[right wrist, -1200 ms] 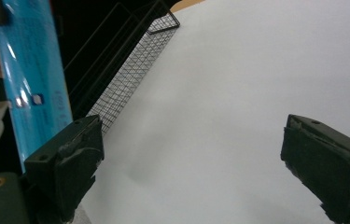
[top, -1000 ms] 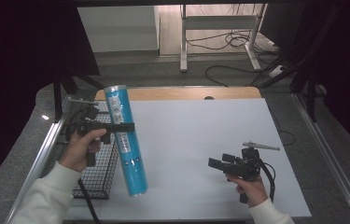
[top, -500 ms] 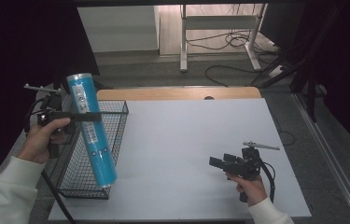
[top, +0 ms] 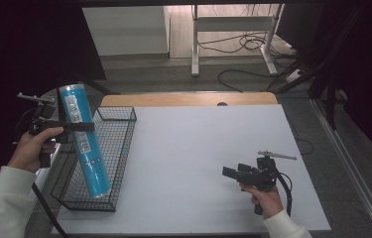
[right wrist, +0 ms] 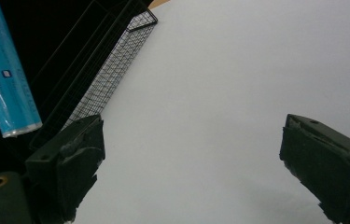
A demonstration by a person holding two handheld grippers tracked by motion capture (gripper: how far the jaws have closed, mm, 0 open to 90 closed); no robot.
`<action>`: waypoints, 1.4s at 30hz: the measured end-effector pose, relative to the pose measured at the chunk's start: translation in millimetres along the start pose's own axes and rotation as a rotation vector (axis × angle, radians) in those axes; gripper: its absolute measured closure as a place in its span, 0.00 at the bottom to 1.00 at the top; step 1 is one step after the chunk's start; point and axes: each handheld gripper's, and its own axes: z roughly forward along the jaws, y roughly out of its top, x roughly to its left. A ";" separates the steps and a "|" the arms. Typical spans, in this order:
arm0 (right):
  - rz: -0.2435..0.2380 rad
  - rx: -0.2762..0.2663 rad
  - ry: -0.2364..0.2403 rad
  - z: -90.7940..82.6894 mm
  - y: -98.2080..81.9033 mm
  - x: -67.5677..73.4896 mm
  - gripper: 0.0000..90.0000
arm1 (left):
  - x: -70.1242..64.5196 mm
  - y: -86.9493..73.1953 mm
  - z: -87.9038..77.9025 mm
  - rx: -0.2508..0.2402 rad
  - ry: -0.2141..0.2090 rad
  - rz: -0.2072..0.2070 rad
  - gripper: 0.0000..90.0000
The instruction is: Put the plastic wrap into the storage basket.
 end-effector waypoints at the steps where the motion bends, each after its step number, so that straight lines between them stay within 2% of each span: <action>1: 0.000 0.000 -0.001 0.1 -0.1 0.1 0.08 | 1.9 -0.4 0.5 0.003 0.004 -0.004 0.35; 10: 0.002 0.002 -0.002 0.4 -0.5 -0.3 0.08 | 19.4 -6.0 1.3 0.041 0.042 -0.008 0.35; 15: 0.003 0.003 -0.002 1.6 -0.9 0.2 0.08 | 25.5 -6.6 5.6 0.045 0.044 -0.021 0.35; 18: 0.005 0.000 -0.001 1.6 -0.5 0.4 0.08 | 28.0 -5.4 12.8 0.062 0.084 -0.016 0.35; 22: 0.010 -0.002 -0.001 1.6 -0.1 -0.2 0.08 | 34.6 -6.5 22.5 0.083 0.072 -0.032 0.35; 28: 0.008 -0.001 -0.004 1.2 -0.1 -0.5 0.08 | 40.1 -10.0 38.7 0.128 0.096 -0.034 0.35; 35: 0.010 -0.003 -0.003 1.1 0.1 -0.6 0.08 | 48.1 -9.4 49.0 0.109 0.105 -0.074 0.35; 42: 0.009 -0.004 -0.002 1.0 0.0 0.0 0.08 | 49.5 -6.2 69.1 0.072 0.178 -0.130 0.35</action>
